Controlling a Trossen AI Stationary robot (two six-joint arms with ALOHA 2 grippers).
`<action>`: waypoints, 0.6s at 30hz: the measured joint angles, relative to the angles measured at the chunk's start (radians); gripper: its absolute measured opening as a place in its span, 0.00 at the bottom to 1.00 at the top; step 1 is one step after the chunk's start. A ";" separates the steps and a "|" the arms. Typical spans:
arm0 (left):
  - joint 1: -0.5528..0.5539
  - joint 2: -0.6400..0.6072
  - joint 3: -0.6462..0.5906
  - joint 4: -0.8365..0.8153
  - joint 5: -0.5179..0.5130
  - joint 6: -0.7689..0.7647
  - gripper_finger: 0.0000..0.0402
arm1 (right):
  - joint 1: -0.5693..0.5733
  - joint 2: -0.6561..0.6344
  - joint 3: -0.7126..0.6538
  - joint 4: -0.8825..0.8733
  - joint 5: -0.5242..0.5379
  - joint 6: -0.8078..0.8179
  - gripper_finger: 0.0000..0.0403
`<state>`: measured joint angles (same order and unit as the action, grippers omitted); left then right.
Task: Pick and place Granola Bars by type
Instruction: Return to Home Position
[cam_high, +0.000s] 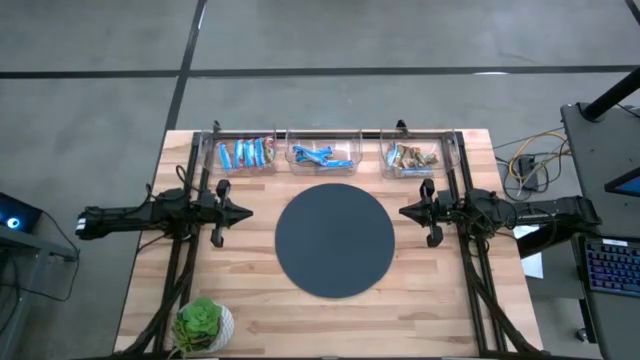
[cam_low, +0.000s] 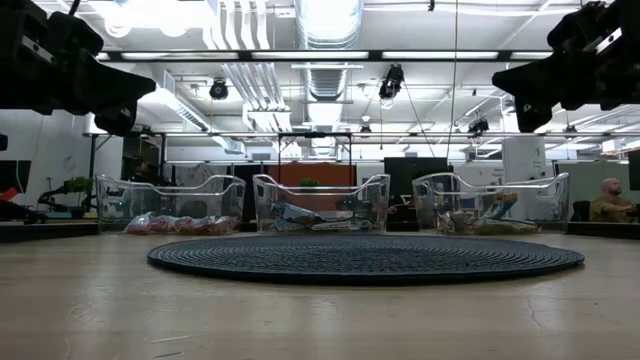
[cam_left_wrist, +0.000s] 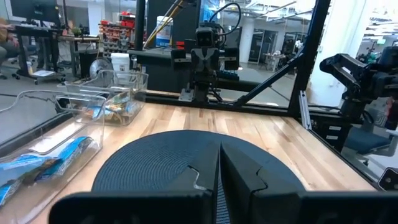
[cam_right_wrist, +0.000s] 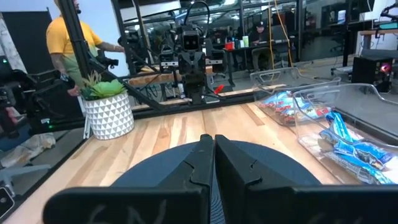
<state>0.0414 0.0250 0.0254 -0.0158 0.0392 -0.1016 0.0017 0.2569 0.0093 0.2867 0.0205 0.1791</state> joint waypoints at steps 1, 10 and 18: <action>0.000 0.000 0.000 0.000 0.000 -0.004 0.00 | 0.000 0.000 0.000 0.000 0.000 0.000 0.02; 0.000 0.000 0.000 0.001 0.001 -0.007 0.00 | 0.000 0.000 0.001 0.000 0.000 0.005 0.02; 0.000 0.000 0.000 0.001 0.001 -0.011 0.00 | 0.000 0.000 0.001 0.000 0.000 0.007 0.02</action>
<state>0.0411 0.0250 0.0250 -0.0151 0.0402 -0.1131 0.0017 0.2569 0.0101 0.2867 0.0200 0.1860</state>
